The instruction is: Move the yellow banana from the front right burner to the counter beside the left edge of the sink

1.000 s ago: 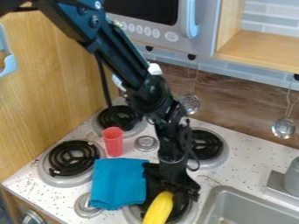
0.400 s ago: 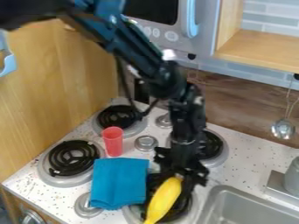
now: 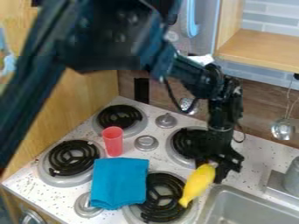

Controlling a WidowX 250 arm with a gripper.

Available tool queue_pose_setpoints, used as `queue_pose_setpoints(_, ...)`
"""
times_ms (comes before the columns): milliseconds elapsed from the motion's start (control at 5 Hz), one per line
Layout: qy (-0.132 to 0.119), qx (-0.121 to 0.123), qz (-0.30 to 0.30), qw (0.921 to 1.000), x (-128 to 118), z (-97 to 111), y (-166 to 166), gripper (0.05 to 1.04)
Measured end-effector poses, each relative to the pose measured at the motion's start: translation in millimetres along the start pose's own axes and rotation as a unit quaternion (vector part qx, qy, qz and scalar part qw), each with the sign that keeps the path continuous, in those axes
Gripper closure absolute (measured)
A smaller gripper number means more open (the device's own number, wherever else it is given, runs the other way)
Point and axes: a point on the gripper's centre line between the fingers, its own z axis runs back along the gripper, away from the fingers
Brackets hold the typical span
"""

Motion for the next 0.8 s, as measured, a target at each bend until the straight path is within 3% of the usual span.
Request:
queue_pose_setpoints(200, -0.005, -0.002, 0.010, 0.9999, 25.4, 3.2, -1.8, 0.491)
queue_pose_setpoints(400, -0.015, 0.004, 0.015, 0.9998, 35.5, 6.5, -0.4, 0.444)
queue_pose_setpoints(600, -0.038, 0.032, 0.004, 0.9988, 38.3, -3.7, 8.9, 0.136)
queue_pose_setpoints(800, -0.064, 0.069, -0.016, 0.9954, 23.1, -5.3, 16.8, 0.079)
